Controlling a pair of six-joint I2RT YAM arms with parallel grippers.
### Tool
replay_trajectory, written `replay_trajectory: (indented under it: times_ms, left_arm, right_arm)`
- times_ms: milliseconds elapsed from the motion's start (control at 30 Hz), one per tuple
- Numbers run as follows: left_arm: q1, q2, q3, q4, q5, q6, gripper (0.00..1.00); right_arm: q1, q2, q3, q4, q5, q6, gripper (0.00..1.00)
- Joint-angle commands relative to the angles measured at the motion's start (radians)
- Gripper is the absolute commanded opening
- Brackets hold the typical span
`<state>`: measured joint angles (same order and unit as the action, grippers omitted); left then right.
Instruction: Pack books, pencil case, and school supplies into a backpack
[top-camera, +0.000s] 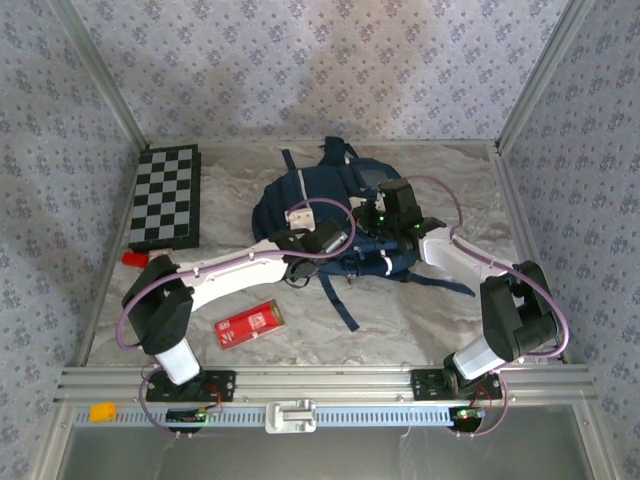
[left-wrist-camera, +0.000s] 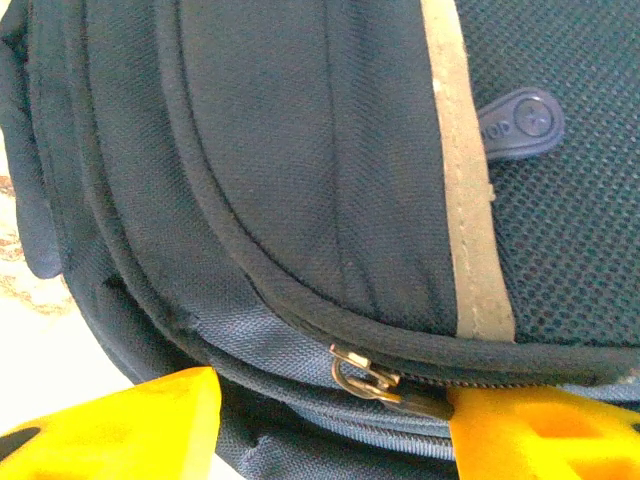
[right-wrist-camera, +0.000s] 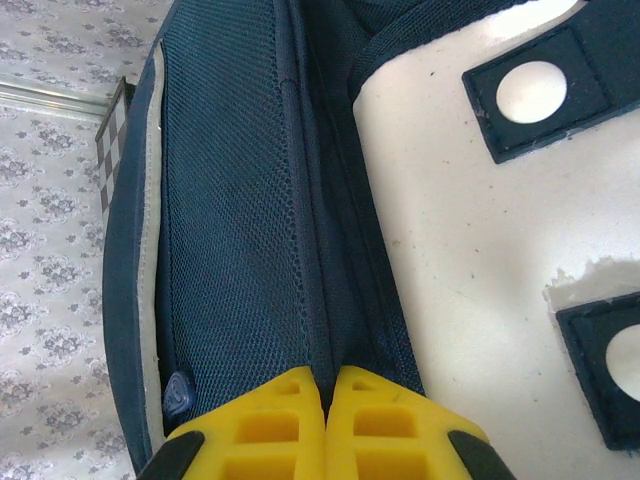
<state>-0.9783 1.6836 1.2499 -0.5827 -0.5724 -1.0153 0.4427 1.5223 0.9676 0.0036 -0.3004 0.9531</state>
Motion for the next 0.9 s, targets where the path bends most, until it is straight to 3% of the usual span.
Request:
replay_trajectory:
  times_ms: [0, 133, 467, 867]
  left_arm:
    - [0.009, -0.021, 0.037, -0.02, 0.039, 0.077, 0.58]
    - [0.011, -0.005, 0.067, -0.006, 0.053, 0.116, 0.57]
    - [0.048, 0.012, 0.092, 0.012, 0.109, 0.144, 0.37]
    - [0.079, -0.058, 0.01, 0.062, 0.166, 0.163, 0.13]
  right_arm:
    - [-0.01, -0.002, 0.049, 0.047, 0.01, -0.008, 0.0]
    - [-0.007, -0.002, 0.056, 0.039, 0.019, -0.016, 0.0]
    - [0.0, 0.009, 0.05, 0.044, 0.017, -0.01, 0.0]
    - [0.0, 0.025, 0.065, 0.032, 0.009, -0.027, 0.0]
